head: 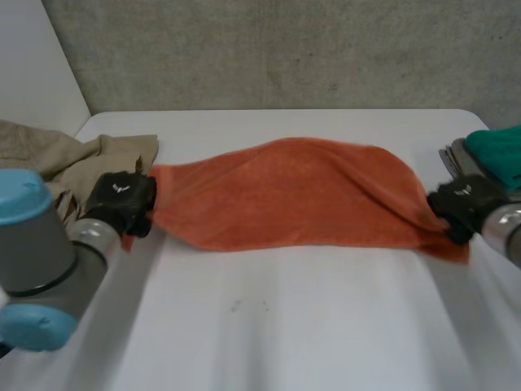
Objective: Fold the laundry.
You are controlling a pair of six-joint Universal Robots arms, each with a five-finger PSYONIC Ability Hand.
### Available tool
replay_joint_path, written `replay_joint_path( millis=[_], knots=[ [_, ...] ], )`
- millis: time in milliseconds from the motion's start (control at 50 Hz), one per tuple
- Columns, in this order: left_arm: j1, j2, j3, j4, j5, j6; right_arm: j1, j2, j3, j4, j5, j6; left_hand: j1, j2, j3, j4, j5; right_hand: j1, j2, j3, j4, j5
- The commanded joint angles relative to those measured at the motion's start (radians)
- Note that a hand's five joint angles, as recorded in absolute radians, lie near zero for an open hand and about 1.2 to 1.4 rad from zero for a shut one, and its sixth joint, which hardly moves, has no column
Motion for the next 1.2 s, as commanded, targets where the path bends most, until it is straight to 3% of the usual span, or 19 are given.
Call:
replay_joint_path(
  millis=[20,100,160,320,460,560,660,760,860,980,1200],
  knots=[
    [0.033,0.146,-0.049,-0.364,0.001,0.140,-0.149,-0.124,0.022,0.426,0.059,-0.272,0.257,0.196,0.203,0.195,0.242,0.411,0.219,0.215,0.208,0.236],
    [0.044,0.175,-0.081,-0.487,-0.002,0.236,-0.192,-0.127,0.040,0.404,0.109,-0.352,0.257,0.196,0.203,0.195,0.242,0.411,0.219,0.215,0.208,0.236],
    [0.045,0.179,-0.083,-0.475,0.000,0.247,-0.194,-0.121,0.054,0.349,0.143,-0.355,0.257,0.196,0.203,0.195,0.242,0.411,0.219,0.215,0.208,0.236],
    [0.035,0.160,-0.086,-0.304,-0.004,0.240,-0.172,-0.087,0.097,0.176,0.166,-0.329,0.257,0.196,0.203,0.195,0.242,0.411,0.219,0.215,0.208,0.236],
    [0.010,0.020,-0.041,-0.167,-0.010,0.247,-0.080,0.003,0.065,0.065,0.165,-0.284,0.257,0.196,0.203,0.195,0.242,0.411,0.219,0.215,0.208,0.236],
    [-0.005,-0.089,0.129,-0.072,-0.014,0.244,-0.008,0.055,-0.116,-0.005,0.174,-0.249,0.257,0.196,0.203,0.195,0.242,0.411,0.219,0.215,0.208,0.236],
    [-0.024,-0.133,0.427,0.048,-0.025,0.234,0.069,0.084,-0.368,-0.152,0.189,-0.159,0.257,0.196,0.203,0.195,0.242,0.411,0.219,0.215,0.208,0.236],
    [-0.028,-0.158,0.656,0.177,-0.031,0.183,0.087,0.085,-0.562,-0.444,0.186,-0.036,0.257,0.196,0.203,0.195,0.242,0.411,0.219,0.215,0.208,0.236],
    [-0.010,-0.153,0.732,0.309,-0.059,0.099,0.092,0.062,-0.583,-0.654,0.197,0.012,0.257,0.196,0.203,0.195,0.242,0.411,0.219,0.215,0.208,0.236],
    [-0.019,-0.150,0.678,0.332,-0.086,0.066,0.101,0.057,-0.552,-0.636,0.197,0.018,0.257,0.196,0.203,0.195,0.242,0.411,0.219,0.215,0.208,0.236],
    [-0.022,-0.167,0.390,0.332,-0.080,0.065,0.101,0.091,-0.362,-0.533,0.185,0.019,0.257,0.196,0.203,0.195,0.242,0.411,0.219,0.215,0.208,0.236]
  ],
)
